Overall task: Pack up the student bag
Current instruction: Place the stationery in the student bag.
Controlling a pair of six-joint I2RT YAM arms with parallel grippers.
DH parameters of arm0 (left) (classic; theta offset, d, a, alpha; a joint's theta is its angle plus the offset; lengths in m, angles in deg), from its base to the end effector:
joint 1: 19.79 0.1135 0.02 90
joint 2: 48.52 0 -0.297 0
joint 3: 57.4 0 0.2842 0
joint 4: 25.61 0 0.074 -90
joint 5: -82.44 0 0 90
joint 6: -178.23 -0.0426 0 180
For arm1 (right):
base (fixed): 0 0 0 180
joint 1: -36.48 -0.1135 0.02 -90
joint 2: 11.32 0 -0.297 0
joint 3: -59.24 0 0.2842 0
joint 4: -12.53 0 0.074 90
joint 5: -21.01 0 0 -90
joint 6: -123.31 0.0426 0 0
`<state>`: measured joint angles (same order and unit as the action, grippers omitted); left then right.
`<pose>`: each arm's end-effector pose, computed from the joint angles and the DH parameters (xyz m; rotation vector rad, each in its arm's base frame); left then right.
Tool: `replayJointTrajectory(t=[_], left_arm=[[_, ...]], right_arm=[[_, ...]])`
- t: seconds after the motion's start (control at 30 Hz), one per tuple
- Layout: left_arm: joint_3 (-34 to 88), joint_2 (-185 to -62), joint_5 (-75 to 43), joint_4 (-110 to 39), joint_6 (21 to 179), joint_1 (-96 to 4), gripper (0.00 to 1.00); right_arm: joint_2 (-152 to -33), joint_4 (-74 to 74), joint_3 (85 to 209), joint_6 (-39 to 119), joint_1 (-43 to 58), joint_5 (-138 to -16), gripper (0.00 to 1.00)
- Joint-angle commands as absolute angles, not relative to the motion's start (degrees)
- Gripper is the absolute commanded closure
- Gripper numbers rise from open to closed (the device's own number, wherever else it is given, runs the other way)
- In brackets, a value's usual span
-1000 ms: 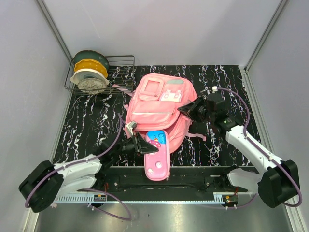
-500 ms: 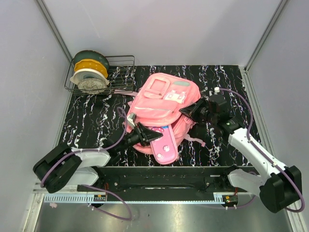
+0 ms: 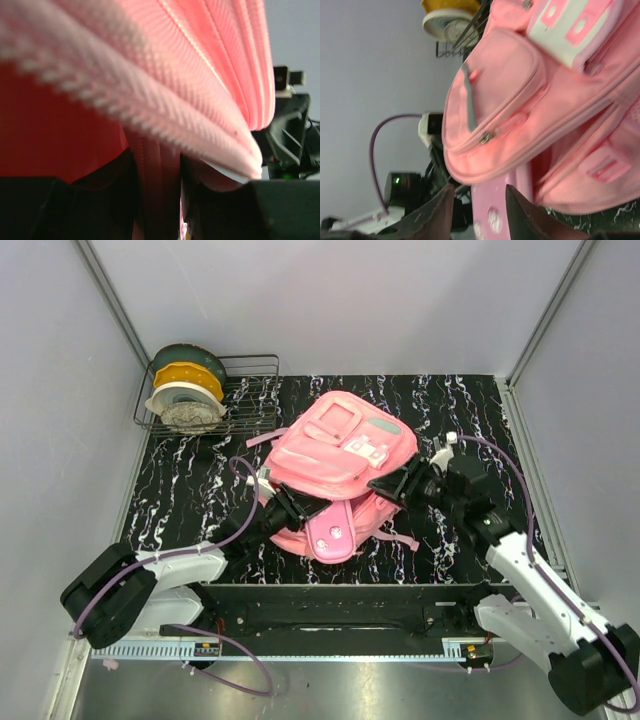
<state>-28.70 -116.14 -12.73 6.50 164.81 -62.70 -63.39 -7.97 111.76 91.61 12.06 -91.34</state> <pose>0.1758 -0.1687 0.1958 -0.4970 1.9164 -1.5618 0.2010 0.1091 0.3111 0.3368 2.1092 1.2918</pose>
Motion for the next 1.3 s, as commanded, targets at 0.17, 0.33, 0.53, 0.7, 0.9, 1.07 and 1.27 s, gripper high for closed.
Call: replayJointTrajectory(t=[0.17,0.33,0.53,0.7,0.9,1.07,1.27], left_arm=[[-24.6,-118.2,-6.2,20.2,166.3,-62.6,0.62],[-22.6,-118.0,-6.2,18.4,165.1,-62.9,0.62],[-21.7,-120.1,-6.4,20.3,165.6,-63.0,0.61],[-21.8,-122.3,-6.9,23.6,167.0,-63.2,0.61],[-23.9,-121.6,-7.2,24.6,168.3,-62.5,0.60],[-23.2,-122.6,-9.4,25.2,167.7,-62.6,0.59],[-22.9,-124.0,-11.1,25.7,168.3,-62.5,0.55]], right_arm=[[-46.2,-10.7,99.8,96.0,11.7,-104.9,0.45],[-44.2,-1.1,91.4,104.4,11.3,-109.1,0.40],[-52.4,6.8,92.3,103.7,6.8,-105.6,0.20],[-62.2,20.7,90.8,109.9,-0.4,-99.5,0.19],[-65.3,26.4,89.2,112.2,-3.1,-94.3,0.20],[-67.8,29.5,90.1,112.1,-3.1,-94.6,0.30],[-70.9,35.0,91.1,113.6,-3.1,-96.5,0.60]])
